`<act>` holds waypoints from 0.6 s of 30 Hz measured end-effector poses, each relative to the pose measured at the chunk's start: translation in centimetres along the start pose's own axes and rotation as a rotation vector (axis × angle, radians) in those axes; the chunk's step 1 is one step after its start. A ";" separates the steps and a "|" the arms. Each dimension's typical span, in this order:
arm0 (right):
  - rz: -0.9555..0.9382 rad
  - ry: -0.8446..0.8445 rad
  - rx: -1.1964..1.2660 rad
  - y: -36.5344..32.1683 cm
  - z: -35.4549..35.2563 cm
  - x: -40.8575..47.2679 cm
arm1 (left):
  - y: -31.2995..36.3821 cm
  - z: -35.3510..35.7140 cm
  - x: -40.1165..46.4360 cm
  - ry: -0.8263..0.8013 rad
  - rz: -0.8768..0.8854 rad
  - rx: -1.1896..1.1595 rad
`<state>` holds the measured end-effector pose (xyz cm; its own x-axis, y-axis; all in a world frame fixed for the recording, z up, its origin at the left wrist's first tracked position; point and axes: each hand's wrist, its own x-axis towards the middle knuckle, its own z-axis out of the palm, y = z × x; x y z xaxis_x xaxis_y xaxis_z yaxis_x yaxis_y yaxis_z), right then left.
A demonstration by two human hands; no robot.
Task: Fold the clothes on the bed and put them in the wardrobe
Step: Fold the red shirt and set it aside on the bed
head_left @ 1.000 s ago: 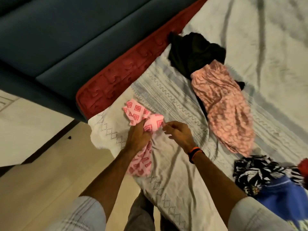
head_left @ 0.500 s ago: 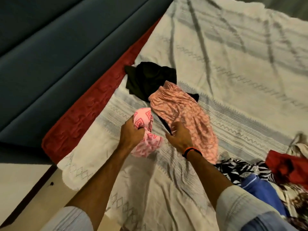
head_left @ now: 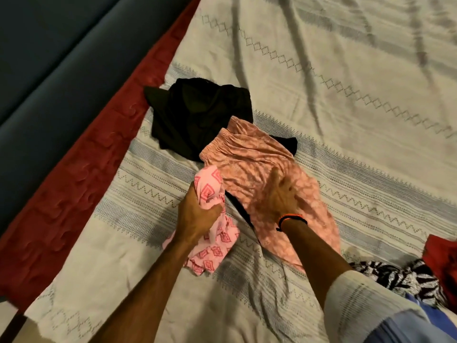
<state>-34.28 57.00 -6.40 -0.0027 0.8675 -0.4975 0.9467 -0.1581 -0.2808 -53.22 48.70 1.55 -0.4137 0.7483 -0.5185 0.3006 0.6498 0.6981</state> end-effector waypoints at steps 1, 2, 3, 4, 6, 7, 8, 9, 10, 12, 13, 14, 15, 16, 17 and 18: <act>-0.043 0.001 0.000 0.3 -0.2 0.2 | 0.2 -0.2 -0.1 0.005 -0.003 -0.006; -0.081 -0.016 0.008 0.6 -0.4 0.5 | 0.2 -0.1 0.1 0.000 -0.007 -0.021; -0.111 -0.023 0.053 0.7 -0.6 0.8 | 0.1 -0.1 0.3 0.002 -0.017 -0.017; -0.133 -0.008 0.118 0.6 -0.8 0.6 | -0.2 -0.1 0.3 -0.001 -0.019 -0.031; -0.149 0.124 0.307 -0.1 -1.8 -0.8 | 0.6 -0.1 -0.1 -0.033 -0.025 -0.062; -0.156 0.183 0.446 -1.1 -1.8 -1.7 | 0.8 0.0 -0.3 -0.050 -0.033 -0.078; -0.179 0.200 0.571 -2.0 -2.8 -3.3 | 1.8 0.0 -1.1 -0.077 -0.023 -0.109; -0.215 0.151 0.662 -3.3 -3.1 -4.6 | 2.5 0.2 -1.2 -0.101 -0.044 -0.156; -0.260 0.068 0.725 -4.5 -2.9 -5.5 | 2.9 0.3 -1.2 -0.105 -0.076 -0.227; -0.361 -0.063 0.804 -6.2 -3.4 -7.8 | 4.5 -0.3 -2.0 -0.083 -0.164 -0.432; -0.394 -0.109 0.842 -6.7 -3.0 -8.2 | 4.4 -0.7 -1.7 -0.063 -0.228 -0.523; -0.437 -0.139 0.862 -7.0 -3.3 -9.1 | 4.8 -1.6 -2.2 -0.048 -0.279 -0.612; -0.473 -0.177 0.854 -6.9 -3.2 -9.4 | 4.8 -2.1 -2.4 -0.043 -0.334 -0.632; -0.495 -0.220 0.846 -6.5 -3.0 -9.4 | 4.2 -2.4 -2.2 -0.004 -0.381 -0.601; -0.519 -0.277 0.847 -6.9 -3.1 -9.8 | 4.0 -3.6 -2.5 0.074 -0.399 -0.543; -0.516 -0.339 0.862 -6.5 -3.2 -9.7 | 3.6 -3.8 -2.4 0.141 -0.399 -0.513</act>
<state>-39.41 51.16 2.90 -0.5548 0.7688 -0.3180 0.2575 -0.2048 -0.9443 -54.45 48.76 7.22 -0.5273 0.4162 -0.7408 -0.3315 0.7020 0.6304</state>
